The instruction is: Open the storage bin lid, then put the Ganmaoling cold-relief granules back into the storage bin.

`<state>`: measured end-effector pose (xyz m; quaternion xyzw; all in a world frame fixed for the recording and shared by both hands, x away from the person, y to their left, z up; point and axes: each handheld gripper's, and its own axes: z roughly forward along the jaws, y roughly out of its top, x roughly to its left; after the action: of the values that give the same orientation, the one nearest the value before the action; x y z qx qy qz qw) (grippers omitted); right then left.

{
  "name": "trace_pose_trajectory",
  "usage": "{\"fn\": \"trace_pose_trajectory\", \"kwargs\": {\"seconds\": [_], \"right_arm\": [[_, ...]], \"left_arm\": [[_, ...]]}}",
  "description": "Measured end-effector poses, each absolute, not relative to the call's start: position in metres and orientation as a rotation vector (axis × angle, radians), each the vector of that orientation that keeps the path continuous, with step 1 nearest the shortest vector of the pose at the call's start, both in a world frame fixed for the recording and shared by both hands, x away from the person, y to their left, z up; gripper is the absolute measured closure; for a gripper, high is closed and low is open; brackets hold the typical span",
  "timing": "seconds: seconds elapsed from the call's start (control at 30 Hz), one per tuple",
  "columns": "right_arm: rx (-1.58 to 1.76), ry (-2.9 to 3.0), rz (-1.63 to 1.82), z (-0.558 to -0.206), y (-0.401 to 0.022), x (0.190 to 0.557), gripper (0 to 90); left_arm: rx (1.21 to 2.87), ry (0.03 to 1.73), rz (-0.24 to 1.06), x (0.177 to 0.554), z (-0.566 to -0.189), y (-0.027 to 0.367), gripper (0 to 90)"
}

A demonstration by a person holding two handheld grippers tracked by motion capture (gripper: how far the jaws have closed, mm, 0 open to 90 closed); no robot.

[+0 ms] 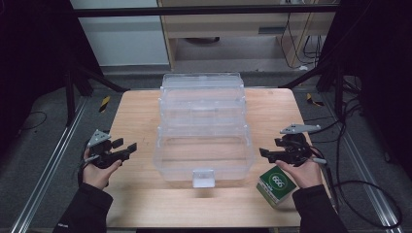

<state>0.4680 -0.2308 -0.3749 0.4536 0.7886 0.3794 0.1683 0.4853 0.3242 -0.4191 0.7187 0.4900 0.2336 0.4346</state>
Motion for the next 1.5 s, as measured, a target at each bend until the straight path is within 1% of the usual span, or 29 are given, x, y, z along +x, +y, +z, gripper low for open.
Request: {"fn": "trace_pose_trajectory", "kwargs": {"seconds": [0.23,0.63,0.93,1.2,1.5], "right_arm": [[1.284,2.256,1.017,-0.370,-0.234,0.463,21.4],[1.296,2.374,0.865,-0.369,-0.231,0.450,18.3],[1.318,2.445,0.718,-0.367,-0.228,0.444,13.6],[1.320,2.506,0.615,-0.370,-0.220,0.436,10.9],[1.324,2.570,0.538,-0.380,-0.216,0.437,7.4]], "left_arm": [[1.799,1.247,0.589,0.488,-0.422,0.330,34.0],[1.816,1.292,0.600,0.491,-0.430,0.339,33.0],[1.836,1.318,0.609,0.493,-0.435,0.342,32.3],[1.850,1.323,0.600,0.494,-0.438,0.340,31.9],[1.854,1.328,0.593,0.494,-0.440,0.341,31.4]]}}
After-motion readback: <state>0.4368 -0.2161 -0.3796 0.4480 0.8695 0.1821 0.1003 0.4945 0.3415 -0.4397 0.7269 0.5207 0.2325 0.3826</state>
